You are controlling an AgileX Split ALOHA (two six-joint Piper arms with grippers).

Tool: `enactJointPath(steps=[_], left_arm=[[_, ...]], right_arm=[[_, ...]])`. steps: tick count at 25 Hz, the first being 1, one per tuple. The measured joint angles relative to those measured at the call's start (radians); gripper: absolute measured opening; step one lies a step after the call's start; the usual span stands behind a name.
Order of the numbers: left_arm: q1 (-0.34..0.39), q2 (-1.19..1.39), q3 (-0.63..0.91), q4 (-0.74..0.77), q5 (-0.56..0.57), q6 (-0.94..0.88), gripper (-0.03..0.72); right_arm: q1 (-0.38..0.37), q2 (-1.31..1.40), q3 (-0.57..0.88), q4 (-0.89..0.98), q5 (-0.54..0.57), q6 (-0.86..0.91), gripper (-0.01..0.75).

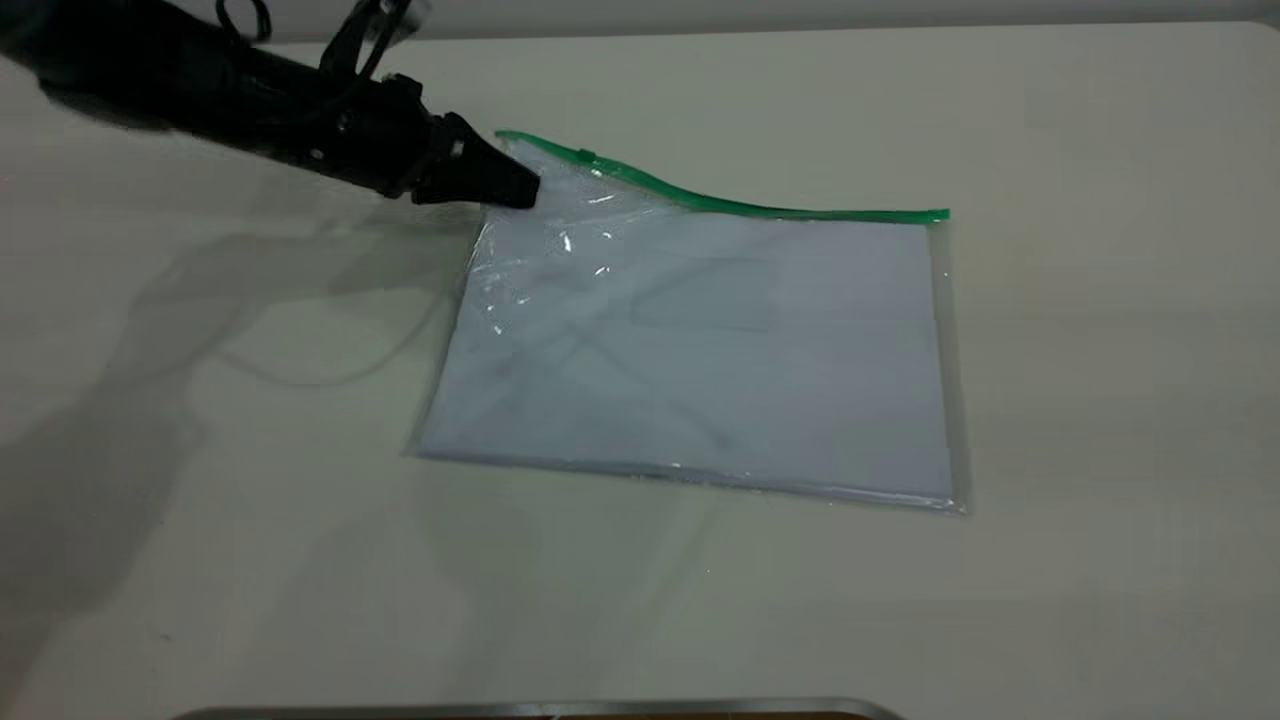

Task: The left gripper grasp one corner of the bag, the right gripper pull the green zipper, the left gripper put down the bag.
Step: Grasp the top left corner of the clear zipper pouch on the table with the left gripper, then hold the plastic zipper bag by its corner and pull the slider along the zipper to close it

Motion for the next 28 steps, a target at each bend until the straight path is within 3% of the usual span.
enactJointPath(steps=[6, 14, 22, 28], left_arm=[[0.001, -0.092, -0.049, 0.363, 0.072, 0.044, 0.053], [0.006, -0.109, -0.169, 0.507, 0.229, 0.103, 0.053], [-0.041, -0.109, -0.208, 0.54, 0.264, 0.154, 0.053], [-0.124, -0.109, -0.208, 0.573, 0.263, 0.236, 0.053]], right_arm=[[0.0, 0.356, -0.025, 0.207, -0.219, -0.276, 0.468], [0.0, 0.85, -0.041, 0.636, -0.456, -0.825, 0.468], [0.0, 1.264, -0.168, 1.087, -0.493, -1.412, 0.468], [0.008, 1.505, -0.299, 1.232, -0.424, -1.619, 0.468]])
